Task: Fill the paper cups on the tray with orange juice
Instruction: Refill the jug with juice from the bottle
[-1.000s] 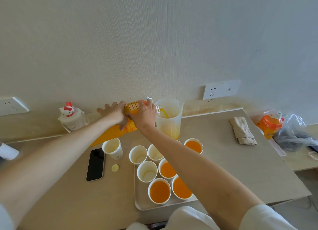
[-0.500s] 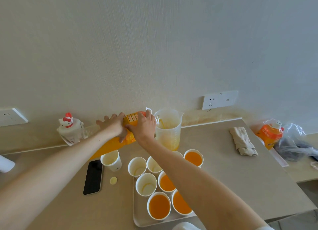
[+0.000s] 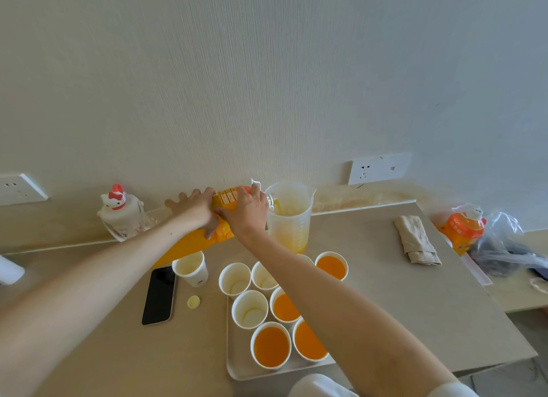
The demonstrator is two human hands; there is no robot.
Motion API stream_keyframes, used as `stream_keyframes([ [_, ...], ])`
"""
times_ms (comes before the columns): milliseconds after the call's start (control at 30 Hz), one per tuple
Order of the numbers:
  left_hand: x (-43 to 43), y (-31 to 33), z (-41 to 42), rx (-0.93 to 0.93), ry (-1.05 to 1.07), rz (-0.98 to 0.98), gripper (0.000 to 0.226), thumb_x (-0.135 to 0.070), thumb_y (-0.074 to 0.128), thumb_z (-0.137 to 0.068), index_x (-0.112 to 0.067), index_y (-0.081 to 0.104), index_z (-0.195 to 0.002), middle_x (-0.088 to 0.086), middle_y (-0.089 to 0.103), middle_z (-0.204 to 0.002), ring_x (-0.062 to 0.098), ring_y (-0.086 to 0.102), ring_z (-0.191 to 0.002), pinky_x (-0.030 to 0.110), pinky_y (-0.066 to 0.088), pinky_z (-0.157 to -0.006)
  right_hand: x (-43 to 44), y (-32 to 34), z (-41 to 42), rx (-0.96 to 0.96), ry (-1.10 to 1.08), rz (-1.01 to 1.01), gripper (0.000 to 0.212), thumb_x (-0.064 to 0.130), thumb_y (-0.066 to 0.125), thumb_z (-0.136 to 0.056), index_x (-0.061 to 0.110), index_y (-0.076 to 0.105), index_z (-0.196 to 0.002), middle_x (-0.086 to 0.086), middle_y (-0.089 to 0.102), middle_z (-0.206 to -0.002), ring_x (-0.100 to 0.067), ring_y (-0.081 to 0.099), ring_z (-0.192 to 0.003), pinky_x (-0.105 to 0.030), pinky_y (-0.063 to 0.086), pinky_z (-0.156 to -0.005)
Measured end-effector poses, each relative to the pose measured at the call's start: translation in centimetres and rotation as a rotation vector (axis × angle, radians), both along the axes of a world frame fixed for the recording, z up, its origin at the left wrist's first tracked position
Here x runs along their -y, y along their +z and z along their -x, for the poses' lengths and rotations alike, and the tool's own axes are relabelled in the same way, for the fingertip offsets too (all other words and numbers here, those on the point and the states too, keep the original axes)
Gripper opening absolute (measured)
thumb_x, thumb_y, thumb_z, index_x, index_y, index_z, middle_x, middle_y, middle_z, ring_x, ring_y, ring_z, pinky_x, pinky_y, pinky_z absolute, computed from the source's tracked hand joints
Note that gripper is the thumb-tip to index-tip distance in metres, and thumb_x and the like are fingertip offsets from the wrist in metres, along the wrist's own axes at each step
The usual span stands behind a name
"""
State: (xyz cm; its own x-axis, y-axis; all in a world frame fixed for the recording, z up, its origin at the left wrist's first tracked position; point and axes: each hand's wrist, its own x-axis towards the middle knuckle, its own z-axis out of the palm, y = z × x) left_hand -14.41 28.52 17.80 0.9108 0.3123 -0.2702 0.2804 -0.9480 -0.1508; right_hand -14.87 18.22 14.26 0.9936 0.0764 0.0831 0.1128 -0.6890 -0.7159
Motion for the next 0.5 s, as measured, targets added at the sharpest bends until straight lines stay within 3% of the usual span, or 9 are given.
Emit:
stream_keyframes([
  [500, -0.15, -0.15, 0.0, 0.005, -0.007, -0.005, 0.103, -0.02, 0.083, -0.061, -0.03, 0.023, -0.144, 0.006, 0.037, -0.141, 0.036, 0.03, -0.132, 0.056, 0.028, -0.105, -0.07, -0.16, 0.0, 0.008, -0.004, -0.001, 0.059, 0.045, 0.072, -0.081, 0.006, 0.055, -0.122, -0.016, 0.028, -0.153, -0.036, 0.03, -0.136, -0.043, 0.024, -0.113],
])
